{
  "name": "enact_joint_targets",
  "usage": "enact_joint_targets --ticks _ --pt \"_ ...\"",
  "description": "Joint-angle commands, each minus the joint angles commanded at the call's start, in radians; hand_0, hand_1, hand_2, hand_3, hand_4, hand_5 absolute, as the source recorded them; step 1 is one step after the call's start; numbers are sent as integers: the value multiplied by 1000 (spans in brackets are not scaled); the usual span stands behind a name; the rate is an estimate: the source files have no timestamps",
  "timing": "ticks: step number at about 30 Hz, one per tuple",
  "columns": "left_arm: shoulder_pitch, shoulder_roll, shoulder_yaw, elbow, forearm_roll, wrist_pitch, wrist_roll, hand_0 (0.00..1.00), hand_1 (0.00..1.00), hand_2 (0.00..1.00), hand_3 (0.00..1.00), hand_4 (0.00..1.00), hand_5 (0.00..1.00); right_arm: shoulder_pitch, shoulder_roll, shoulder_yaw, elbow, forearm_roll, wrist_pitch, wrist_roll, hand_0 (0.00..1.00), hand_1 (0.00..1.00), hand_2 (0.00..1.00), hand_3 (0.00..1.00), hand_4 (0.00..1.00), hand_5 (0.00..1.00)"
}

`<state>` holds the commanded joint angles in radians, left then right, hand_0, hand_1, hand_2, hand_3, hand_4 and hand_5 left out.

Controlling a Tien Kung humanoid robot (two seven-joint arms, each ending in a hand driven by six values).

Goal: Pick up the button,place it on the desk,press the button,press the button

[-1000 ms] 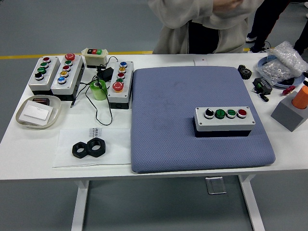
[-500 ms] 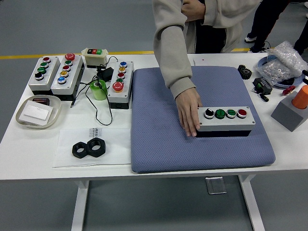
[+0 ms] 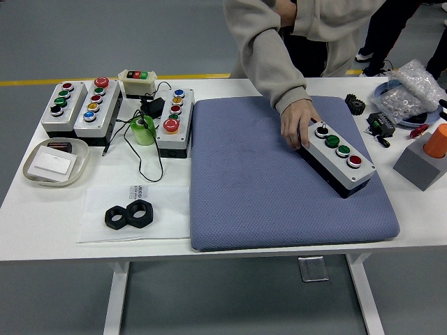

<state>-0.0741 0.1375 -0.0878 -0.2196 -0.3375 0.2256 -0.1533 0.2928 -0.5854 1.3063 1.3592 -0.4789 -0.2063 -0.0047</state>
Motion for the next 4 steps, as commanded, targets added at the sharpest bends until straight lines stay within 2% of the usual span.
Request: enact_joint_targets --ticks 4 --pt "2 -1 -5 0 7 1 1 717 832 893 826 641 998 1 -1 -3 2 1 1 -1 963 865 894 888 656 689"
